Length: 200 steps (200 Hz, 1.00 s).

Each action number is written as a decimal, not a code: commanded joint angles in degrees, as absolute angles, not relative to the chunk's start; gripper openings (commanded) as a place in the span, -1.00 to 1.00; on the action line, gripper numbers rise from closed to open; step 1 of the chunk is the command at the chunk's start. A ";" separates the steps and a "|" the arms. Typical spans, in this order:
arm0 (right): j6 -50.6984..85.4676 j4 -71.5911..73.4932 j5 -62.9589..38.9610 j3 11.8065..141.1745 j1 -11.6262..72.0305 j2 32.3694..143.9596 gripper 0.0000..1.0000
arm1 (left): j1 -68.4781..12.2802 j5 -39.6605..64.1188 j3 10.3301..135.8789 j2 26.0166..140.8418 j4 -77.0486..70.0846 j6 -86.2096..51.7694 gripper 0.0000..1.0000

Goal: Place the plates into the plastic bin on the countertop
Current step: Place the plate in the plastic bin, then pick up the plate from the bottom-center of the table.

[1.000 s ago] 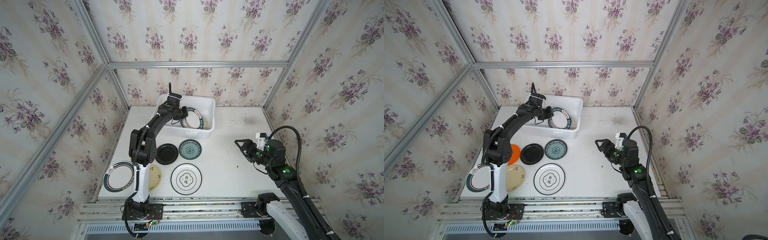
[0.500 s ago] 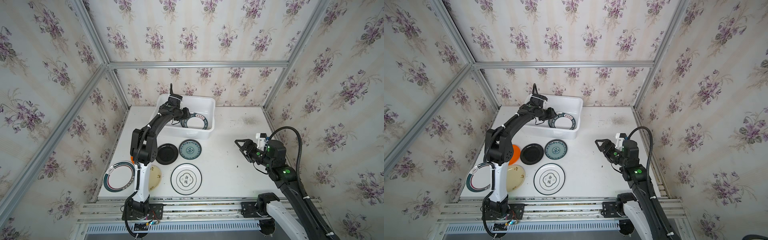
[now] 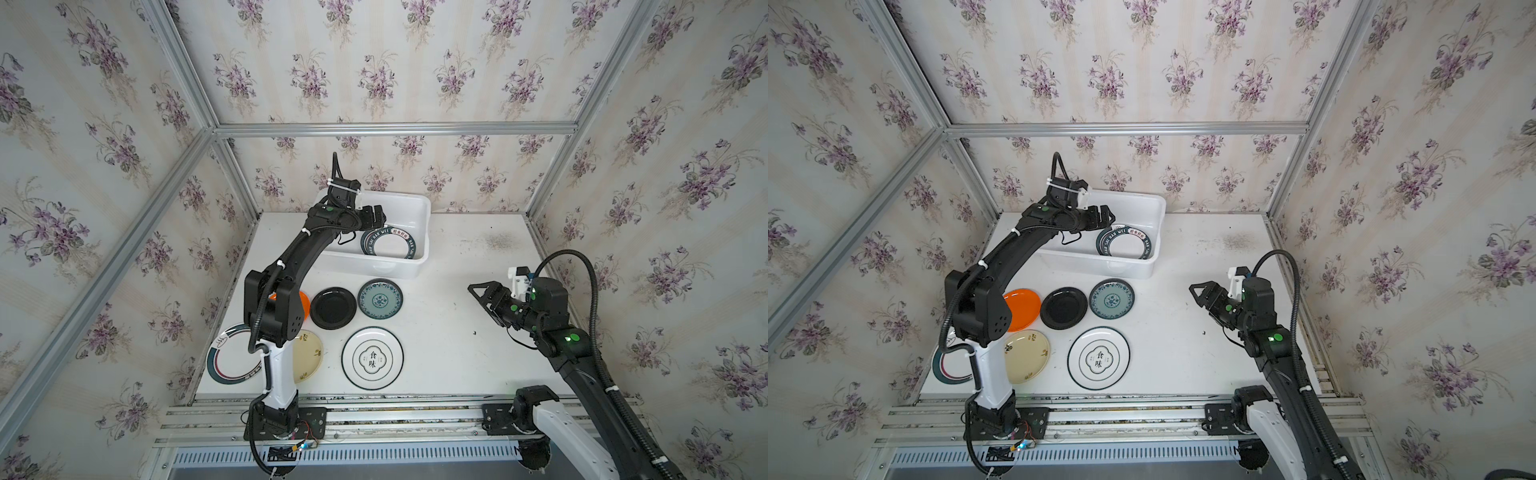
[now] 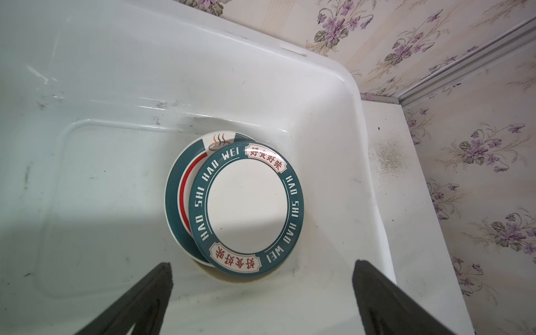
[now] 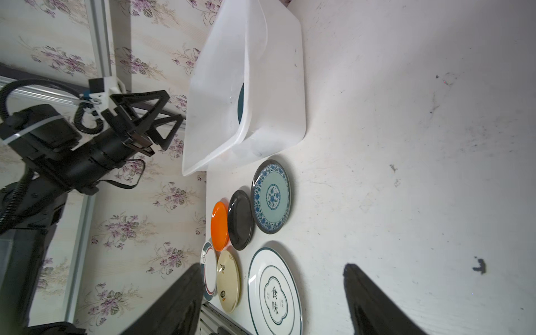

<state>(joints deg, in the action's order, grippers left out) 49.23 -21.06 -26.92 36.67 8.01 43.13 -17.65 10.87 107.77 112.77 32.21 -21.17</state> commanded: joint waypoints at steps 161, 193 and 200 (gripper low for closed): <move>55.13 8.63 -18.25 32.52 41.66 75.21 0.46 | -17.23 0.93 55.81 56.80 23.70 -26.05 0.99; 57.98 13.03 -14.87 31.40 45.14 78.10 0.34 | -17.23 2.42 51.33 51.52 23.07 -26.77 0.99; 58.70 14.09 -14.24 30.98 45.84 78.77 0.32 | -17.23 2.91 50.63 50.76 22.94 -26.77 0.99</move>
